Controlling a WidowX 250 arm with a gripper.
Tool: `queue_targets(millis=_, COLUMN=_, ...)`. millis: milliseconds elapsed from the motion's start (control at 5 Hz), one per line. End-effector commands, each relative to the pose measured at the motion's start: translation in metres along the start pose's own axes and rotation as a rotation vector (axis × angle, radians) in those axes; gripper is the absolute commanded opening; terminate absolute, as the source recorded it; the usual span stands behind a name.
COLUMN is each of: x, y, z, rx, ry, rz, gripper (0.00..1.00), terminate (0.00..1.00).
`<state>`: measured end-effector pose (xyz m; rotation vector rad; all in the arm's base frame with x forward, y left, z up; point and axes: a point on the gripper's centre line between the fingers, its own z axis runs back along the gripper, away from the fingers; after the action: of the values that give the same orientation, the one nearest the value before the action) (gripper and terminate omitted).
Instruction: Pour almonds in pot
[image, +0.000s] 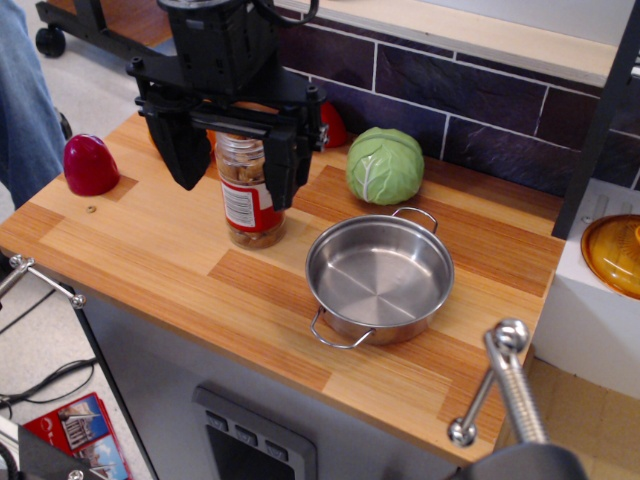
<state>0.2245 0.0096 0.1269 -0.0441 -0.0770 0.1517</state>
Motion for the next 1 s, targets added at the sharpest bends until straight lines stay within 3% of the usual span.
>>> queue_targets(millis=0, x=0.0, y=0.0, z=0.0, rx=0.0, ry=0.0, rz=0.0, gripper=1.0, terminate=0.0)
queue_targets(millis=200, x=0.022, y=0.011, z=0.013, rx=-0.096, ry=-0.049, rz=0.181, gripper=1.0, terminate=0.0)
queue_targets(millis=400, x=0.043, y=0.021, z=0.028, rx=-0.143, ry=-0.065, rz=0.326, gripper=1.0, terminate=0.0)
queue_targets(millis=600, x=0.059, y=0.038, z=0.03, rx=-0.15, ry=-0.031, rz=0.481, gripper=1.0, terminate=0.0)
queue_targets(millis=800, x=0.074, y=0.057, z=0.035, rx=-0.223, ry=0.038, rz=0.632, gripper=1.0, terminate=0.0)
